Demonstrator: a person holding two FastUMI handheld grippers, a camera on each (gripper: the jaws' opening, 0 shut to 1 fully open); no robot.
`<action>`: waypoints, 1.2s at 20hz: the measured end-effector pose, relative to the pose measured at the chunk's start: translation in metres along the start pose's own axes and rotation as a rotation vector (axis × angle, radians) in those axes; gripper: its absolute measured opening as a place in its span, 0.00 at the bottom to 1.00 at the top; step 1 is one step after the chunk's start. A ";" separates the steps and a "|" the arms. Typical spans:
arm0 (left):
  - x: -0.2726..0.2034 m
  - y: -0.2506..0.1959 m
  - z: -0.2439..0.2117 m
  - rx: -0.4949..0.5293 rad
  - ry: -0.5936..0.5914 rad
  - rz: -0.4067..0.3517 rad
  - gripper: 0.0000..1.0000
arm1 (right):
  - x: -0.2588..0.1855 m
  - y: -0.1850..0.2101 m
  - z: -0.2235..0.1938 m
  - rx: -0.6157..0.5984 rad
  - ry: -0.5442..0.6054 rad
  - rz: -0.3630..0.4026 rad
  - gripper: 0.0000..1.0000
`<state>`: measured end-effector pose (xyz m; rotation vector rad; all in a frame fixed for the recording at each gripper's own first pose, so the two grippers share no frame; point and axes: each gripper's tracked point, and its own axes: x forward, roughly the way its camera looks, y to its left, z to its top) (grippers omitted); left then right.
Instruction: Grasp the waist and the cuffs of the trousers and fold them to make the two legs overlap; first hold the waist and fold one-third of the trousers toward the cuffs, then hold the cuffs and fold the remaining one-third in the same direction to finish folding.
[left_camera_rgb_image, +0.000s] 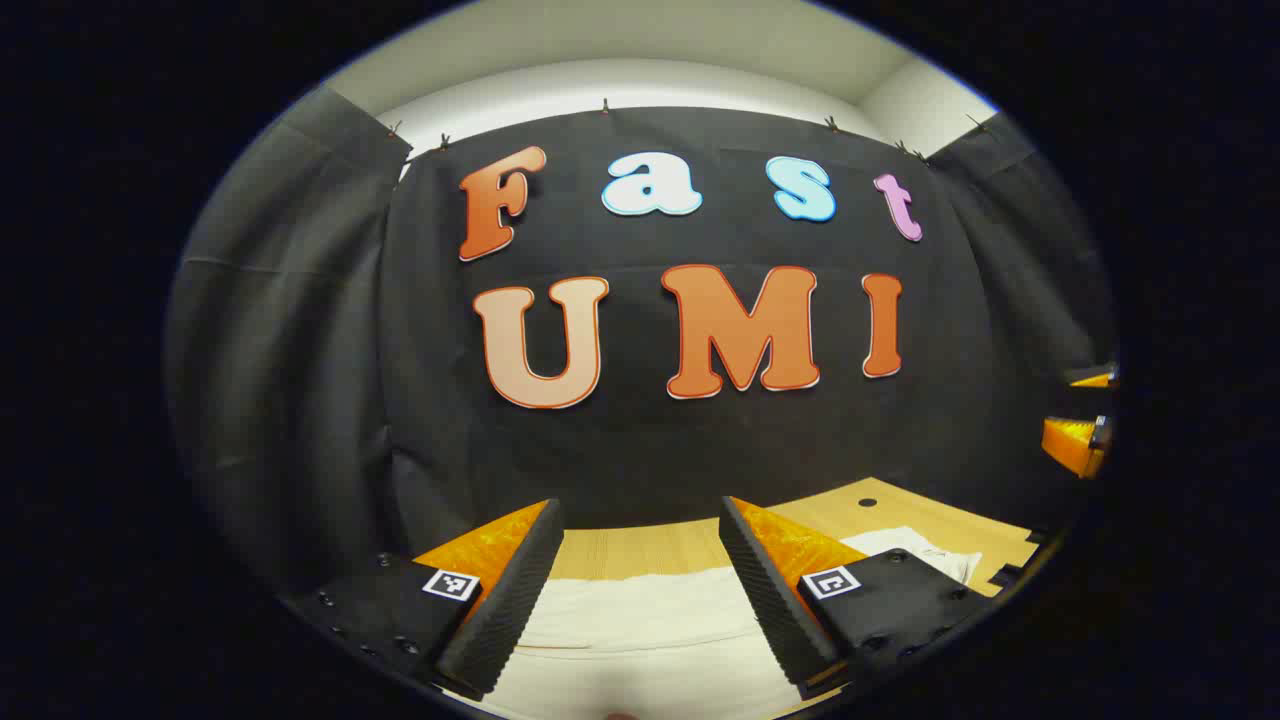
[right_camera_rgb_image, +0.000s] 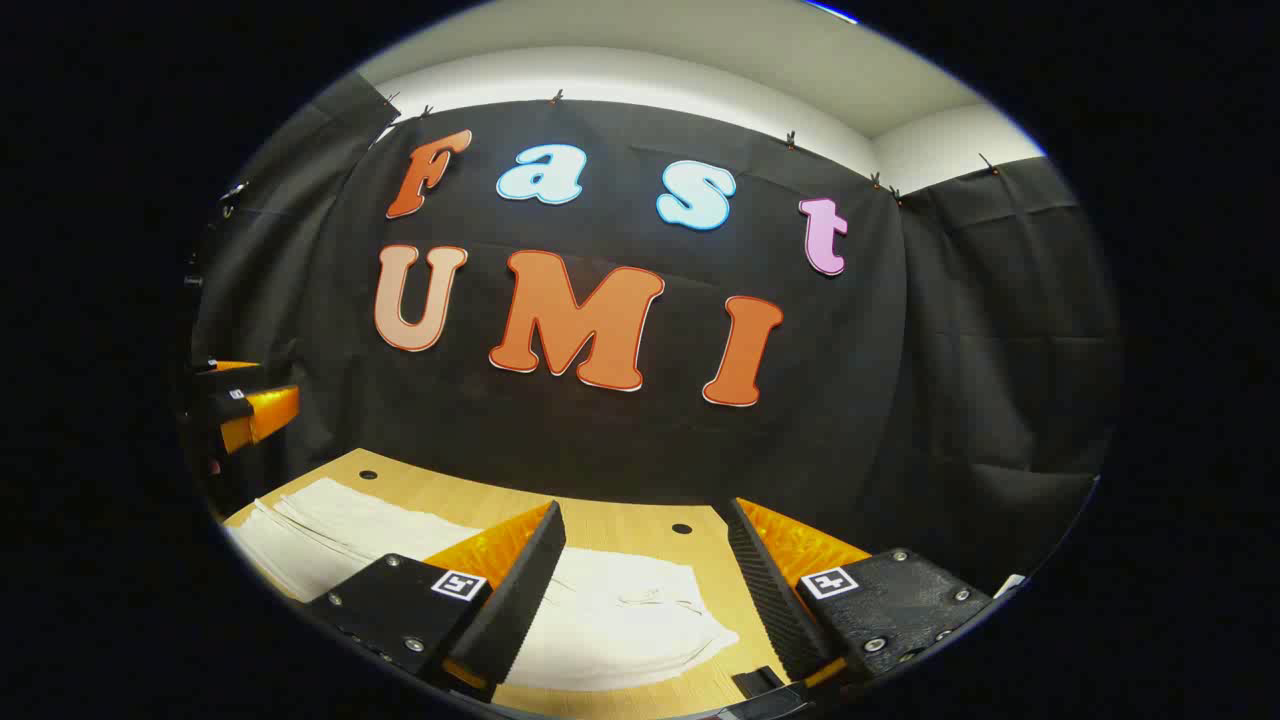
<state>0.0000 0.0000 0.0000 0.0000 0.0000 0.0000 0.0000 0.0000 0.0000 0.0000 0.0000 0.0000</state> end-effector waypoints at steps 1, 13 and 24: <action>0.001 0.002 0.003 -0.009 -0.004 0.019 1.00 | 0.004 -0.004 -0.006 -0.009 0.016 0.010 0.99; -0.003 -0.031 0.012 -0.012 -0.004 0.077 1.00 | 0.026 -0.028 -0.029 -0.010 0.062 0.073 0.98; -0.003 -0.024 -0.010 0.010 0.088 0.153 1.00 | 0.040 -0.058 -0.054 0.028 0.127 0.085 0.99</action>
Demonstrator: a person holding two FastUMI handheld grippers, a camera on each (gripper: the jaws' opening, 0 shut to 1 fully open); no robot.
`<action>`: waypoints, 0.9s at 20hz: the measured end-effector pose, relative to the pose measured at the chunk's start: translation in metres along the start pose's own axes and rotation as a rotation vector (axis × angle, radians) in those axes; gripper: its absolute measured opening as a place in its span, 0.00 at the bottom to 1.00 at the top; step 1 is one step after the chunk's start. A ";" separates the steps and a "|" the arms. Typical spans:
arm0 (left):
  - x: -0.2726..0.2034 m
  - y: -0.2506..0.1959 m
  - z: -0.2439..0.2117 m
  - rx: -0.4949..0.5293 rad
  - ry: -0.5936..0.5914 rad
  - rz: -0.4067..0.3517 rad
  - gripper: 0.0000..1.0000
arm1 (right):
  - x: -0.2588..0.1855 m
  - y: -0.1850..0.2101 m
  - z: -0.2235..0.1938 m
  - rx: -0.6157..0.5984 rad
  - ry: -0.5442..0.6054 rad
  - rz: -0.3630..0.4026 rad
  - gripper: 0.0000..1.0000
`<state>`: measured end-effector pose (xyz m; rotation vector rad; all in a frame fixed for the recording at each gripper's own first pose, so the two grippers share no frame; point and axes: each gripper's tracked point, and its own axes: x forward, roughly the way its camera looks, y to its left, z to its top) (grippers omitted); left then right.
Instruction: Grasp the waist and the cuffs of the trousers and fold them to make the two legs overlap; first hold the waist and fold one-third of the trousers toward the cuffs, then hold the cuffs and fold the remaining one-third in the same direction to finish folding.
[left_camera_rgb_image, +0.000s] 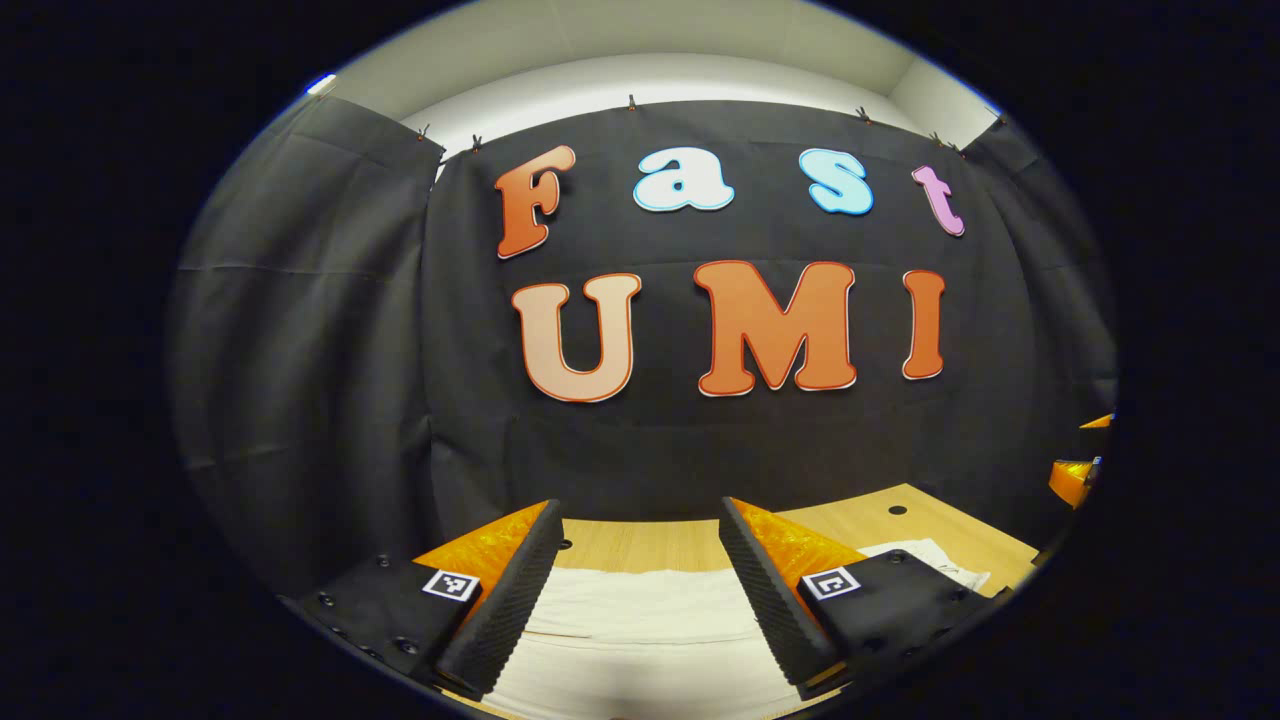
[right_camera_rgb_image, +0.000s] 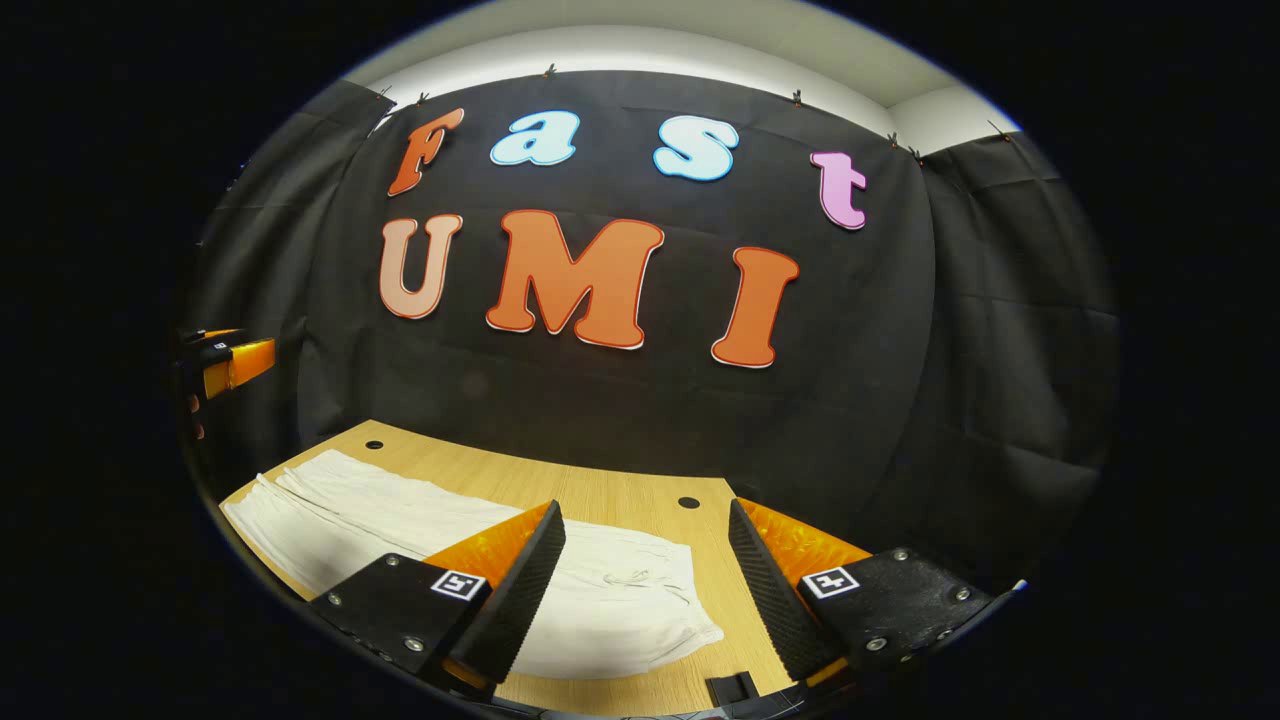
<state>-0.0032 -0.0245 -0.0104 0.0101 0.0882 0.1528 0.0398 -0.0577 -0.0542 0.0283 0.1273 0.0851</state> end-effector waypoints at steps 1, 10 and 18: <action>0.001 0.001 -0.007 -0.002 0.022 0.007 1.00 | 0.003 -0.001 -0.007 0.017 0.021 0.007 0.99; -0.015 0.066 -0.098 -0.106 0.316 0.181 1.00 | 0.019 -0.004 -0.085 0.100 0.240 0.062 0.99; -0.015 0.145 -0.211 -0.175 0.620 0.280 1.00 | 0.041 -0.003 -0.154 0.141 0.470 -0.017 0.99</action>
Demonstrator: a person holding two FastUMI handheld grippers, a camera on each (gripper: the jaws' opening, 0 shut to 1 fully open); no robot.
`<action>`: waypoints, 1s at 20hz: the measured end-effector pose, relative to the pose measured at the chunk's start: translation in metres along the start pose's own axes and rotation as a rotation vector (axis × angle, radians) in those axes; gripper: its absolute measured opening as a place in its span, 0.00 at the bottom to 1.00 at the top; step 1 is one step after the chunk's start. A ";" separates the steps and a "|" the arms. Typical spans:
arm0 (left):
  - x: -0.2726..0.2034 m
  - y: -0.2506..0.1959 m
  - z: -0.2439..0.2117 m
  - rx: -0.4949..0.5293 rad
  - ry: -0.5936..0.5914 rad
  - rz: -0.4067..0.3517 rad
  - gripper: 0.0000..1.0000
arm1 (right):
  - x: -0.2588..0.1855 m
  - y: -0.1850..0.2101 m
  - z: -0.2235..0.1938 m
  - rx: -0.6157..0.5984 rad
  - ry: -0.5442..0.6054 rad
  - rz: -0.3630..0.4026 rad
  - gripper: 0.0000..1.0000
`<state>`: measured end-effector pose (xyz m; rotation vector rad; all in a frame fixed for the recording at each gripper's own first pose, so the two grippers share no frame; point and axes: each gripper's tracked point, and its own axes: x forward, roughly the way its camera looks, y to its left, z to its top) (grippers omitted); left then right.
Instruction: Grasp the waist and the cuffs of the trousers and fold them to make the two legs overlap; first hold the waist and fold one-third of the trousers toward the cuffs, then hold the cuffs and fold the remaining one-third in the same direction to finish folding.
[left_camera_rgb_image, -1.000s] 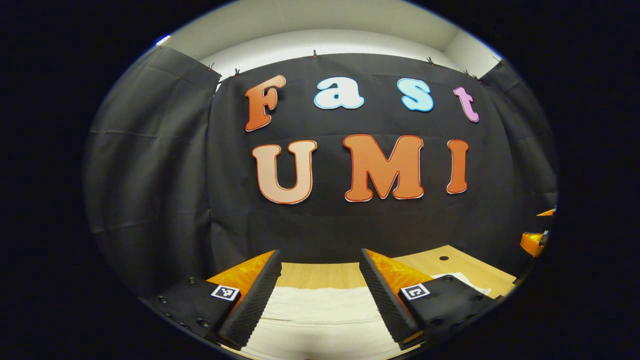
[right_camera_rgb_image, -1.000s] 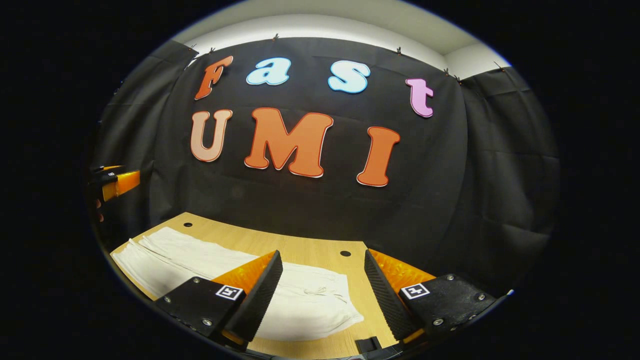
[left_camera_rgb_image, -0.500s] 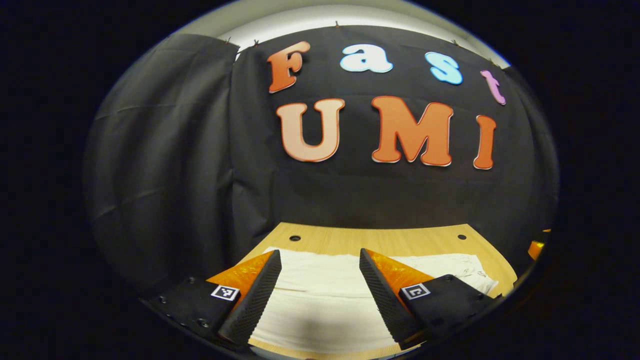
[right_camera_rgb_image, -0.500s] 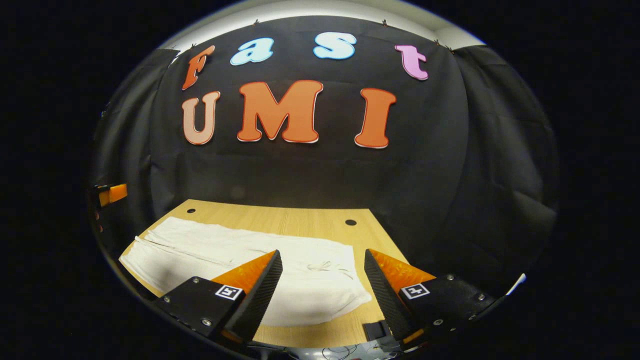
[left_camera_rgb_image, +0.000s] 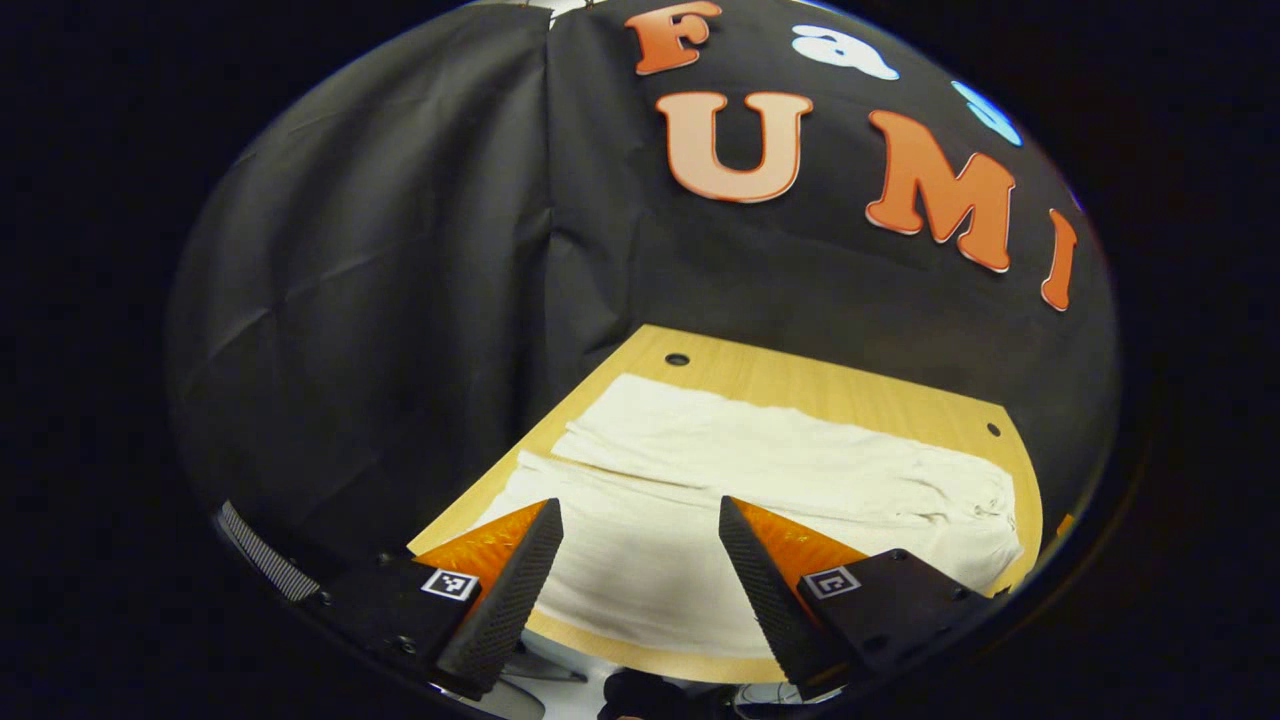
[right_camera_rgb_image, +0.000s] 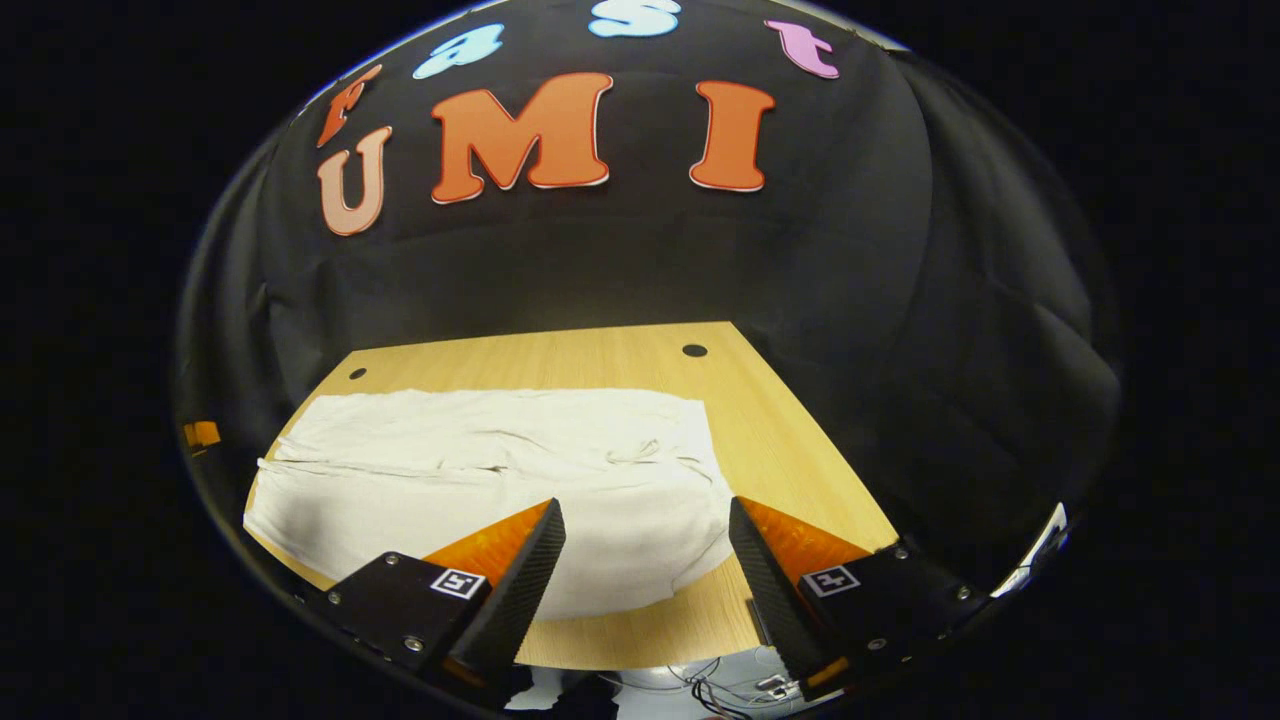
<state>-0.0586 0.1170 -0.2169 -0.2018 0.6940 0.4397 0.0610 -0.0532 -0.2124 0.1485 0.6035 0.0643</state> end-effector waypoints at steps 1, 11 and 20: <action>0.011 0.005 -0.011 -0.007 0.041 0.004 1.00 | 0.003 0.000 -0.006 0.009 0.024 -0.009 0.99; 0.070 0.039 -0.099 -0.238 0.414 0.136 1.00 | 0.048 -0.007 -0.058 0.069 0.271 -0.074 0.98; 0.083 0.081 -0.121 -0.457 0.639 0.265 0.98 | 0.074 -0.016 -0.084 0.151 0.439 -0.091 0.95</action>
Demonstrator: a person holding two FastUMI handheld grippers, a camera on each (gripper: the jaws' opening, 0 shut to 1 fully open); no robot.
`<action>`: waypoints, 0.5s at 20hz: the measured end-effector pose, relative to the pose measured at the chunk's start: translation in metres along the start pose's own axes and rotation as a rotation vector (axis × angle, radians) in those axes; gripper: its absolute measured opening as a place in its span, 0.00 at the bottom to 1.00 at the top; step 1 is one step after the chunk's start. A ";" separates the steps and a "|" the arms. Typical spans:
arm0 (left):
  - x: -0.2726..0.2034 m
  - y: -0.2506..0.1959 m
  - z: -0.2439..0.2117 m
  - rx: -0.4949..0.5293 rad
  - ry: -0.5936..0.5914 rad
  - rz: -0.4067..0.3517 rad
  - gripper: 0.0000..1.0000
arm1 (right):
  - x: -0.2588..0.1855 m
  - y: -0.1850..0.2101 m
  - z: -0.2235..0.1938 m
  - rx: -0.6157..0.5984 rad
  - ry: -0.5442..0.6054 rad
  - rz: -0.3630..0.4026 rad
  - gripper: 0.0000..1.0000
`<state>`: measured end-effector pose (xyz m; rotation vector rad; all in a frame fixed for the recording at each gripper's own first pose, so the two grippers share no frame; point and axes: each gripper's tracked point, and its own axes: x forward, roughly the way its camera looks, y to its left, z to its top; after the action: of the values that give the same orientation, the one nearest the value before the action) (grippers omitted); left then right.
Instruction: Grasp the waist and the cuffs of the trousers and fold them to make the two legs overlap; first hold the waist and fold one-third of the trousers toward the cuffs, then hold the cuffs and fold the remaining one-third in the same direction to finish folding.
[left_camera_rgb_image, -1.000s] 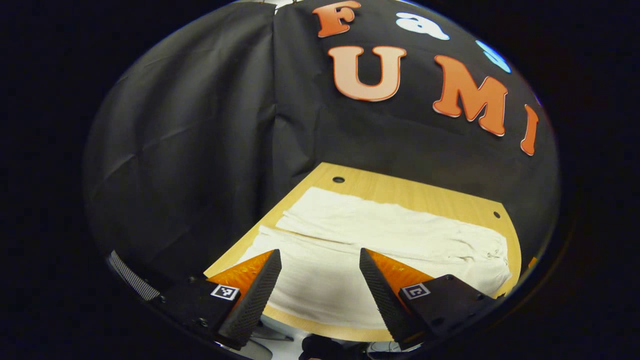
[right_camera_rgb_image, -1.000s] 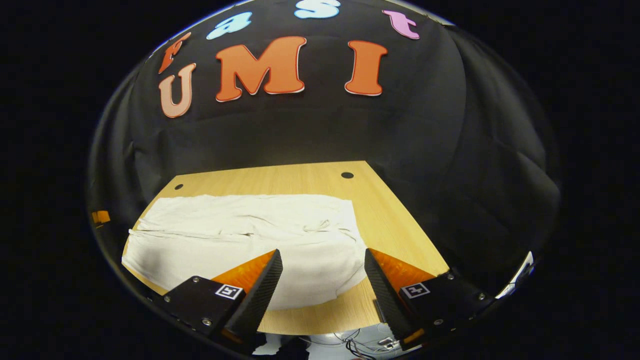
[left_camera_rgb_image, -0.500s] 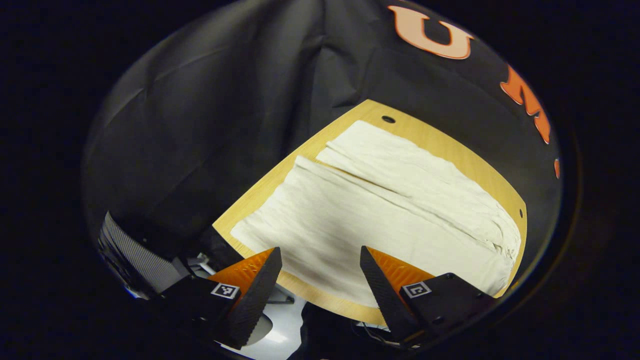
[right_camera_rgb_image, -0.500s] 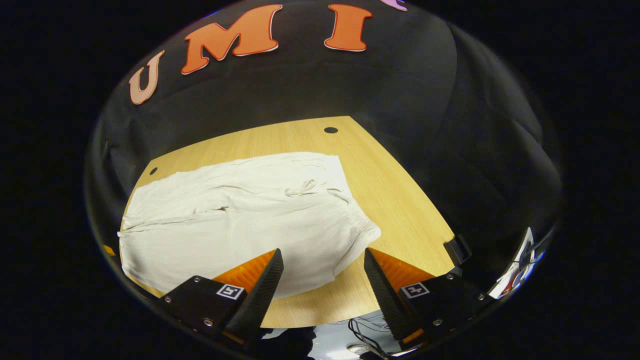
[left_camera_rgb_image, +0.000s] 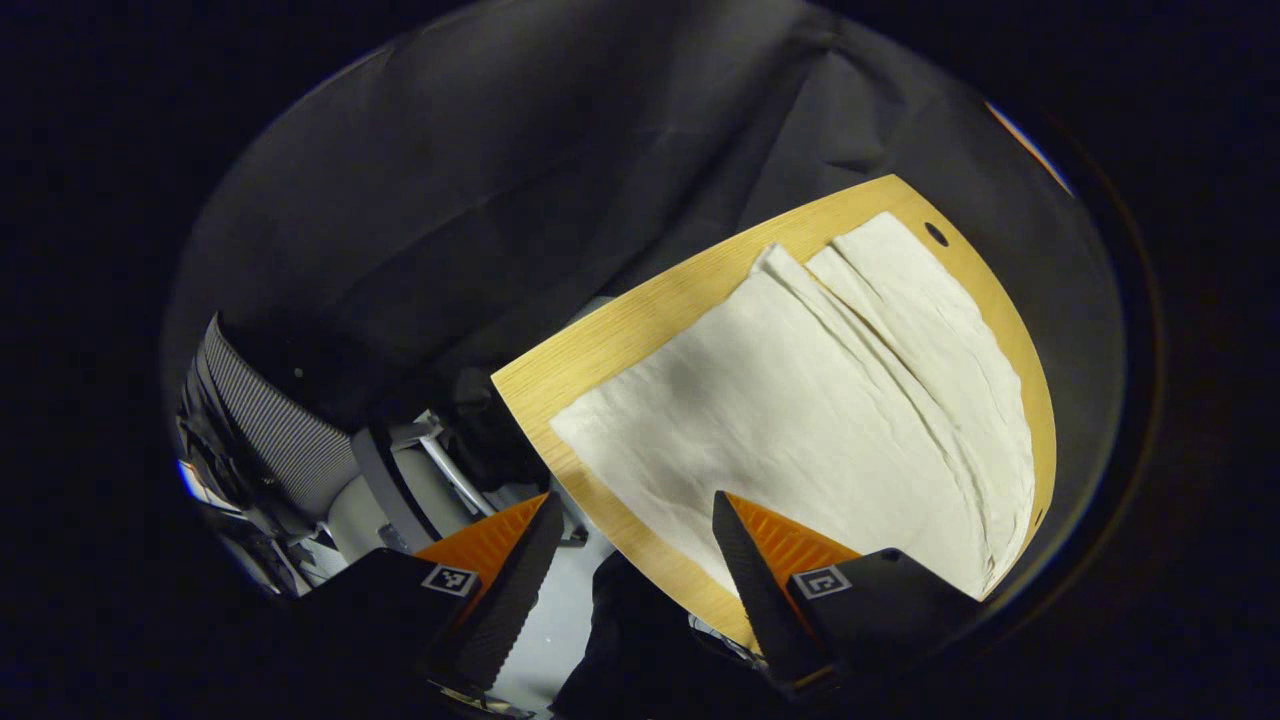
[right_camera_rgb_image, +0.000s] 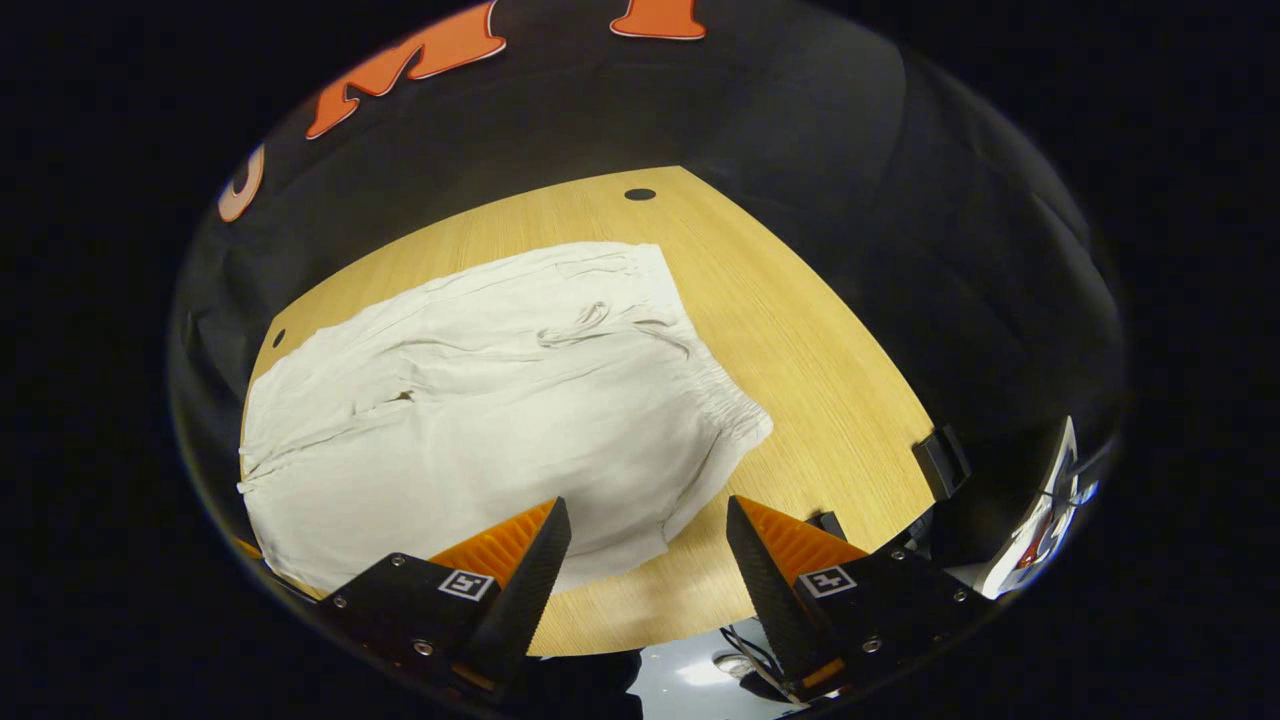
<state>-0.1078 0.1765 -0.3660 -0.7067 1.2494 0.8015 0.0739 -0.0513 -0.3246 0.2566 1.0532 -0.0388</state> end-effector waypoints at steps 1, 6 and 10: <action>0.008 0.001 0.002 -0.007 0.023 0.003 1.00 | 0.003 -0.001 -0.001 0.009 0.010 -0.002 0.95; 0.032 -0.003 0.012 -0.002 0.109 -0.004 0.98 | 0.016 -0.006 0.004 0.025 0.054 -0.033 0.95; 0.049 -0.015 0.015 -0.007 0.177 -0.002 0.99 | 0.023 -0.004 0.006 0.067 0.090 -0.040 0.95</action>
<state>-0.0815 0.1873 -0.4110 -0.7979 1.4047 0.7544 0.0894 -0.0542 -0.3424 0.2999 1.1477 -0.0990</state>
